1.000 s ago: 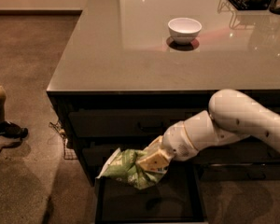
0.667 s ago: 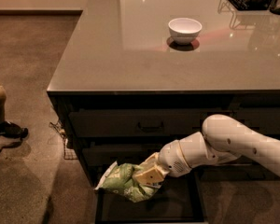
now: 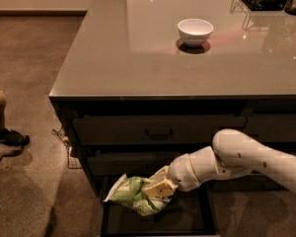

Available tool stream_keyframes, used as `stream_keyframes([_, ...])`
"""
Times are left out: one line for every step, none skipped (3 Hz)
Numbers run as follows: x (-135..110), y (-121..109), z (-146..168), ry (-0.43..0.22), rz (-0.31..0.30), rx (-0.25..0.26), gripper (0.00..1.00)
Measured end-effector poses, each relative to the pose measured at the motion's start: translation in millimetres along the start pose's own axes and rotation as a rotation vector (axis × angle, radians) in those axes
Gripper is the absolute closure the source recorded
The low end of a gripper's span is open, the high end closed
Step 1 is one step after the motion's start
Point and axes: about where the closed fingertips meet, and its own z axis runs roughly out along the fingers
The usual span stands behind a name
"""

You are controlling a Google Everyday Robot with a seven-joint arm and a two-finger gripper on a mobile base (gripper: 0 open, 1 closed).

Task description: Place green jalapeno chip bag into bottom drawer

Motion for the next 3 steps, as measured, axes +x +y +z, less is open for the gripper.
stream_keyframes([34.4,-33.6,15.4,-0.04,0.02,0.016,1.0])
stream_keyframes([68.0,-63.0,30.7,-0.09,0.045,0.025,1.0])
stream_keyframes([97.9,-83.0,44.7,-0.134,0.082,0.028,1.0])
